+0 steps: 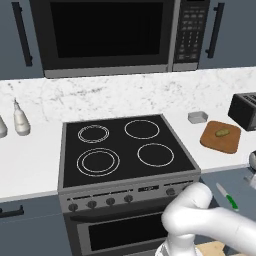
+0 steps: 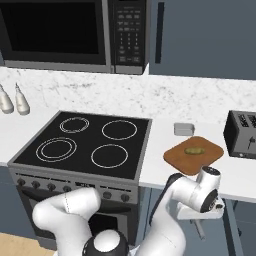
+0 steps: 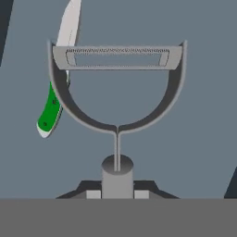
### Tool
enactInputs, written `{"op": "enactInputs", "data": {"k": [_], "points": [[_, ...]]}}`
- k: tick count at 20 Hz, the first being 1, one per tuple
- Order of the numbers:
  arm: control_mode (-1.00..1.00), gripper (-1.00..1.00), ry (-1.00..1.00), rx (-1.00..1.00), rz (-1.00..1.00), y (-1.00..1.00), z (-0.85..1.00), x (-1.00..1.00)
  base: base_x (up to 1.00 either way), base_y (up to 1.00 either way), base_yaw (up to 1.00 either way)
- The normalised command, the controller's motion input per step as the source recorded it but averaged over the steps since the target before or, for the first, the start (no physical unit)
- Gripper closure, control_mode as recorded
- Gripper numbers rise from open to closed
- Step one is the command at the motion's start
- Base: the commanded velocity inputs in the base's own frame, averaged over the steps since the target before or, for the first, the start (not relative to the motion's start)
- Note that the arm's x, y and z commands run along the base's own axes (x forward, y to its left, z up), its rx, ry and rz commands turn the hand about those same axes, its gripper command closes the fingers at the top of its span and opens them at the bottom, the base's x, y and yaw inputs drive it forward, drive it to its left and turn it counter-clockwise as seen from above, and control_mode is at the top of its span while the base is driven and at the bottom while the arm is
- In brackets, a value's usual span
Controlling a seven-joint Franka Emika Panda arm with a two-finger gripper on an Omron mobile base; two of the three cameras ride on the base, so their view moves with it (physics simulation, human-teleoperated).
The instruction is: Place the appropriate cutting tool for cutting the potato skin on the cutting board.
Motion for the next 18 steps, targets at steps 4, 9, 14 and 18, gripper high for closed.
{"op": "enactInputs", "data": {"k": [4,9,14,18], "points": [[-1.00,1.00,0.00,0.01,0.07,0.00,1.00,-0.10,0.00,0.00,0.00],[-1.00,1.00,0.00,0.02,0.29,0.26,0.95,0.00,0.00,0.00,0.00],[-1.00,1.00,0.00,0.06,0.33,0.31,0.81,0.31,0.00,0.00,0.00],[-1.00,1.00,-0.02,0.11,0.30,0.16,0.37,0.89,0.00,0.00,0.00]]}}
